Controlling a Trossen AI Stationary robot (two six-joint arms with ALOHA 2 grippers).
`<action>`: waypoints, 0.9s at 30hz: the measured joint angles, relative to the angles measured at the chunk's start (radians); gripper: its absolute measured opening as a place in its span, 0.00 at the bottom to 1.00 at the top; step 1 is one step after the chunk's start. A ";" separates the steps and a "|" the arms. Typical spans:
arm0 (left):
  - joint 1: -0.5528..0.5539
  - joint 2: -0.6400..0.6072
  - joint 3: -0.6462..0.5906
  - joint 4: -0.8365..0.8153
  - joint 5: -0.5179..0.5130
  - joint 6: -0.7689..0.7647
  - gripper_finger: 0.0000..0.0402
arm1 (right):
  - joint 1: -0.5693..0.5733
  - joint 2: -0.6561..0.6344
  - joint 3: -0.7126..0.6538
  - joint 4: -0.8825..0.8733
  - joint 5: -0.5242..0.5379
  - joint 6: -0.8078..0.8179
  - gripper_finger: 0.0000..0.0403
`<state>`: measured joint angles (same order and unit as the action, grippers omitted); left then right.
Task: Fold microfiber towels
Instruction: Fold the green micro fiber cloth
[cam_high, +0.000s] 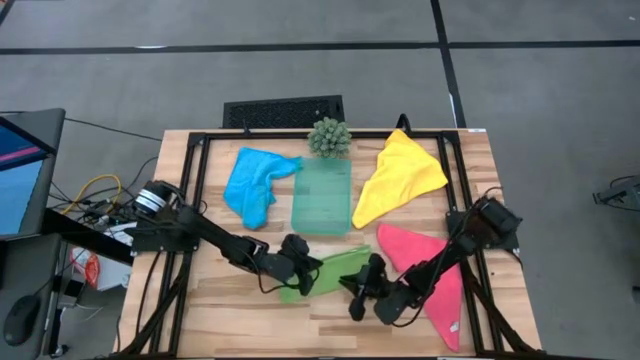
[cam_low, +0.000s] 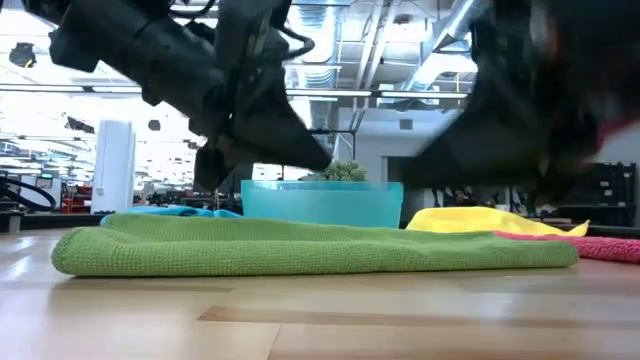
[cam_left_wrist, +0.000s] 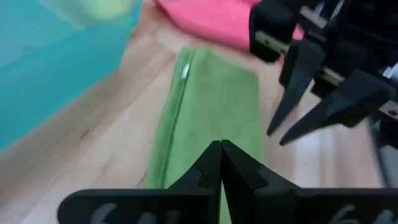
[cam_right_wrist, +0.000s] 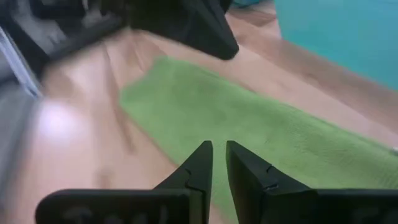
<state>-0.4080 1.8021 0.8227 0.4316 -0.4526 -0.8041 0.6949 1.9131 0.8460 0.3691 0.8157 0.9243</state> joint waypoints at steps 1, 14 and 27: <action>0.000 -0.001 0.000 0.011 0.013 -0.002 0.00 | -0.005 -0.038 0.001 -0.050 -0.020 0.066 0.18; 0.008 0.016 0.001 -0.053 0.003 0.048 0.00 | -0.096 -0.355 0.000 -0.834 -0.302 0.481 0.47; 0.040 0.033 0.001 -0.088 0.047 0.141 0.00 | -0.167 -0.209 0.001 -0.832 -0.450 0.527 0.55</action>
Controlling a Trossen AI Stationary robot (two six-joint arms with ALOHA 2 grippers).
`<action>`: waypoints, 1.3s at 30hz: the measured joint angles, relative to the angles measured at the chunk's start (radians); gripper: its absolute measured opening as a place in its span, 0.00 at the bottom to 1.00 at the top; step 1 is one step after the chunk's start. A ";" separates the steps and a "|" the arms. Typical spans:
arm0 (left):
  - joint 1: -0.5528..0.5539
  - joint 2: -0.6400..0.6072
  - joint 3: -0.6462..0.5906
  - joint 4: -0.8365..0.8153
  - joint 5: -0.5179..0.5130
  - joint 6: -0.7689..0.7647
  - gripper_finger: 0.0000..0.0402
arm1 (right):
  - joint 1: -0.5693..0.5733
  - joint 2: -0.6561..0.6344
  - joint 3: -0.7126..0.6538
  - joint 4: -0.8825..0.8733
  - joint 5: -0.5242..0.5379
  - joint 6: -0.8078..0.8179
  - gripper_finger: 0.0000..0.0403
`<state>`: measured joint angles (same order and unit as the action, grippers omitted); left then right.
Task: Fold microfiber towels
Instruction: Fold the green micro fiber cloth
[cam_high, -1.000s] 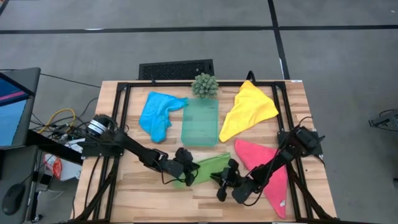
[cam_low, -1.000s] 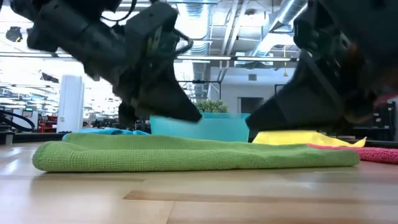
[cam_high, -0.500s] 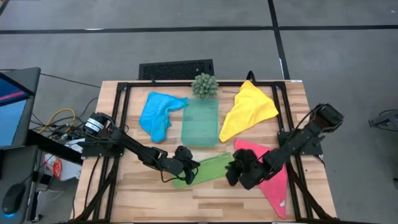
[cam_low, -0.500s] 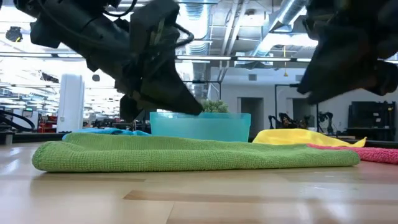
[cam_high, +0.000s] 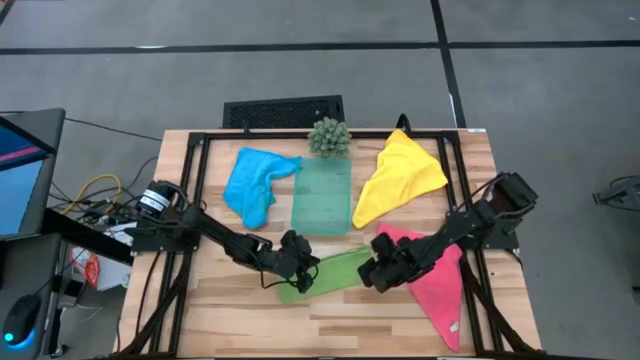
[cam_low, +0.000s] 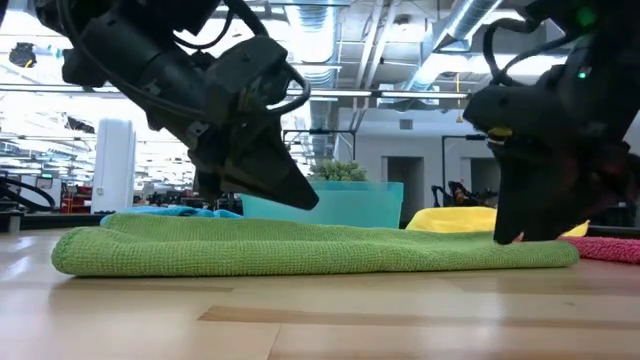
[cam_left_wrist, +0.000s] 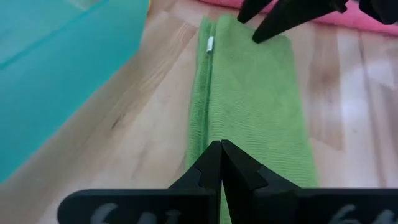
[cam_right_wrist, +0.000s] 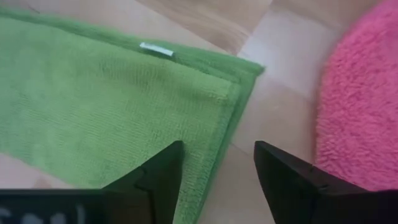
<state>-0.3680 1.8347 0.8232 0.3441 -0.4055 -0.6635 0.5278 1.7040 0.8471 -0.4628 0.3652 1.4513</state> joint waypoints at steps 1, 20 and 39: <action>0.005 0.000 -0.001 0.001 0.003 0.013 0.00 | 0.000 0.007 0.000 0.007 -0.001 -0.001 0.55; 0.080 0.000 0.000 -0.048 0.246 0.236 0.00 | 0.009 0.009 0.048 0.005 -0.070 0.019 0.55; 0.112 0.000 0.001 -0.047 0.289 0.354 0.00 | -0.027 0.017 0.064 -0.049 -0.068 0.015 0.55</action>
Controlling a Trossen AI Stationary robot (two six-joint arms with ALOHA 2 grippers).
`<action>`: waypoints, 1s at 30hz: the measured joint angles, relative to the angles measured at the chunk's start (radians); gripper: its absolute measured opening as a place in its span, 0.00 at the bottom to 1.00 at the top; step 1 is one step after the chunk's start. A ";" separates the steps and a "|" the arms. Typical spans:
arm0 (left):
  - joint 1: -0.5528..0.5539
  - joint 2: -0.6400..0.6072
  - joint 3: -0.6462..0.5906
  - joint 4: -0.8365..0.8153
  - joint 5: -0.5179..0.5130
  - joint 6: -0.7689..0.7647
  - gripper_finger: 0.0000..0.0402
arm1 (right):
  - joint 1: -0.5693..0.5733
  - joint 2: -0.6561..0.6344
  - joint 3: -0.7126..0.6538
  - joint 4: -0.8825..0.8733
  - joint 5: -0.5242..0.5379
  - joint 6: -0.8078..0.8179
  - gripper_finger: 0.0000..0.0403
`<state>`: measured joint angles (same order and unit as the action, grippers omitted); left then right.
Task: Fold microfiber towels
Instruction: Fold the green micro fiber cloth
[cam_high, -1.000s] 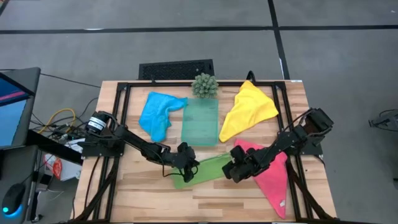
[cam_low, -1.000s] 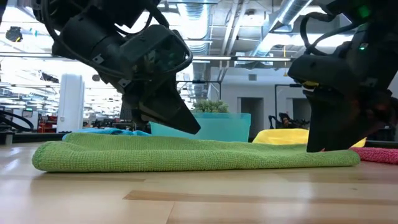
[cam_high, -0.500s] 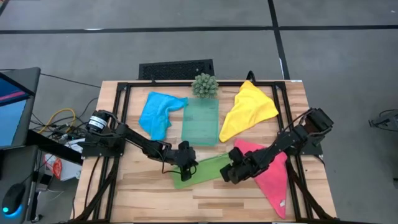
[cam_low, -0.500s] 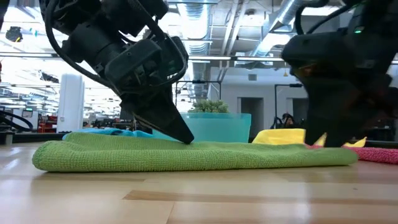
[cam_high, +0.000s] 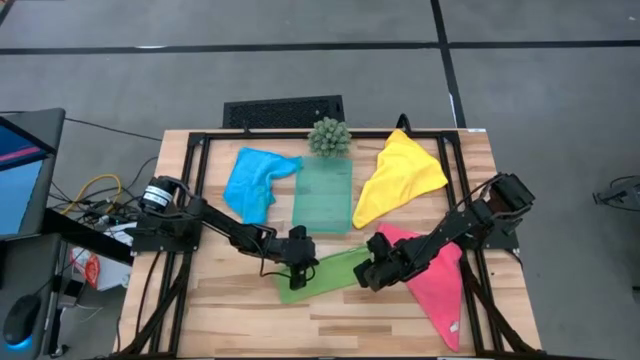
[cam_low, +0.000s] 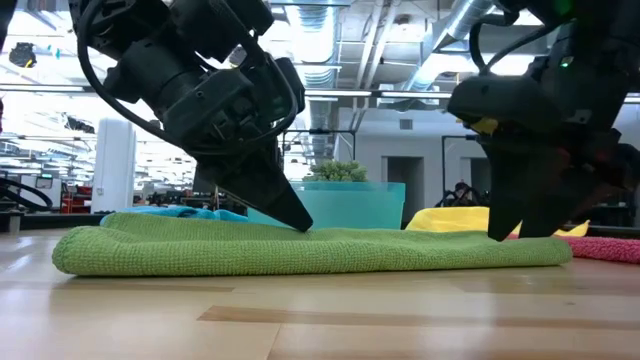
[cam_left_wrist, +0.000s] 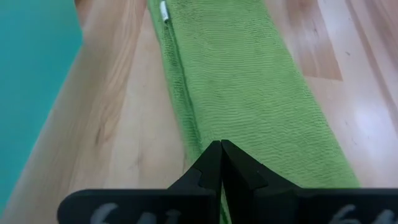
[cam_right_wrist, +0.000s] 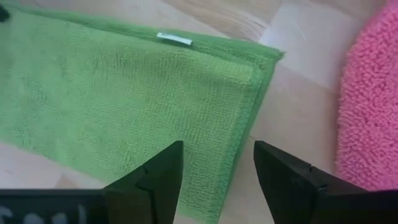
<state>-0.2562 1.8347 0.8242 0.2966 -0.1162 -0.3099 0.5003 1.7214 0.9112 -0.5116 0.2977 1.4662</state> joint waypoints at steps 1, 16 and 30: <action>0.005 0.000 0.000 0.000 0.000 0.002 0.00 | 0.000 0.002 0.000 0.000 -0.003 0.000 0.55; 0.033 0.000 -0.003 -0.001 0.052 0.065 0.00 | -0.005 0.052 0.005 -0.006 -0.024 -0.001 0.55; -0.002 -0.160 0.000 -0.061 0.037 -0.202 0.00 | -0.003 0.054 0.003 -0.006 -0.029 -0.001 0.55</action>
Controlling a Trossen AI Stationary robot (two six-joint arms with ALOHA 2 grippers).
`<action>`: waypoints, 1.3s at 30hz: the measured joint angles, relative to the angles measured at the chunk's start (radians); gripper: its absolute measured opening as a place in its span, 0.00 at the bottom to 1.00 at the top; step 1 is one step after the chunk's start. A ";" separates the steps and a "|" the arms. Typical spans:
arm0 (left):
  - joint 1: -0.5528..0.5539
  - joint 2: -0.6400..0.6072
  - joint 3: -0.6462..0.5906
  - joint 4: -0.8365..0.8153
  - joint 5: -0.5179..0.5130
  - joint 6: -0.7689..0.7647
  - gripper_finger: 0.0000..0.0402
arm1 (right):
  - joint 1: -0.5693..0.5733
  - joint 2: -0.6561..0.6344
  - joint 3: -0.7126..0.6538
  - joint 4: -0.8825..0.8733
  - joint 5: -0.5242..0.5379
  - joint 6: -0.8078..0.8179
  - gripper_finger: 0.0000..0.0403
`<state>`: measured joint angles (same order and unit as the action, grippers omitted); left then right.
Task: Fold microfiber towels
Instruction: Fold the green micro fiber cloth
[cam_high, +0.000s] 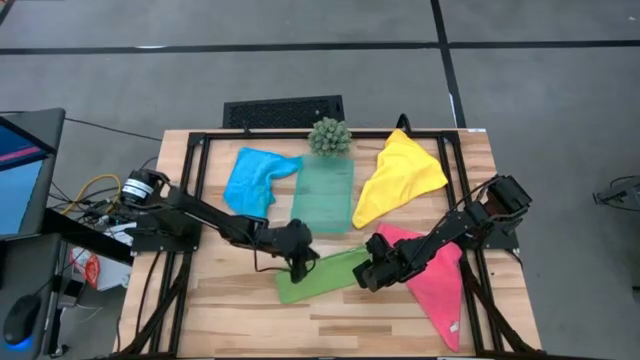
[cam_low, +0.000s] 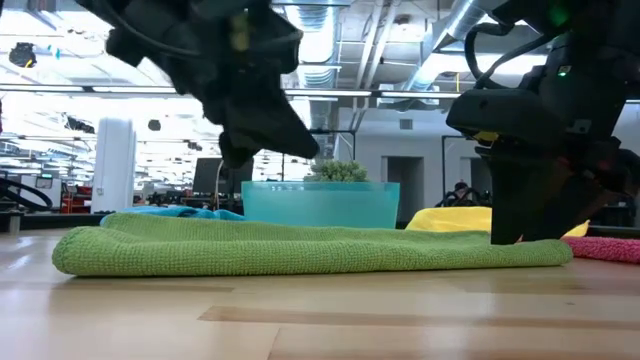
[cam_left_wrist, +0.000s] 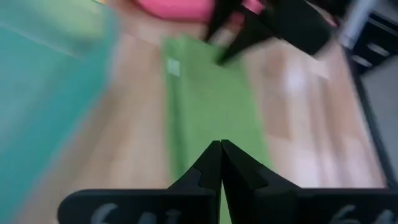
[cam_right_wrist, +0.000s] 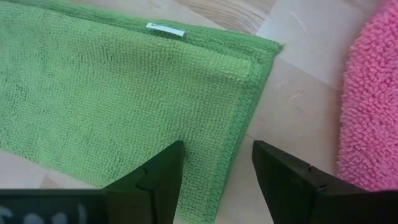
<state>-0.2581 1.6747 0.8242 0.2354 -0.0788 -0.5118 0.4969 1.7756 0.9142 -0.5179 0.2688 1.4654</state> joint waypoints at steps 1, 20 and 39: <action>-0.012 0.010 0.000 -0.001 0.007 0.002 0.00 | 0.000 0.000 0.000 0.000 0.002 0.000 0.55; -0.024 0.225 0.050 0.043 -0.065 0.015 0.00 | 0.000 0.000 -0.002 0.002 0.005 -0.007 0.55; -0.010 0.229 0.052 -0.001 -0.061 -0.033 0.00 | -0.010 0.010 0.101 -0.029 -0.077 -0.136 0.04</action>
<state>-0.2684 1.9034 0.8762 0.2346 -0.1394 -0.5448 0.4873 1.7860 1.0157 -0.5464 0.1923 1.3292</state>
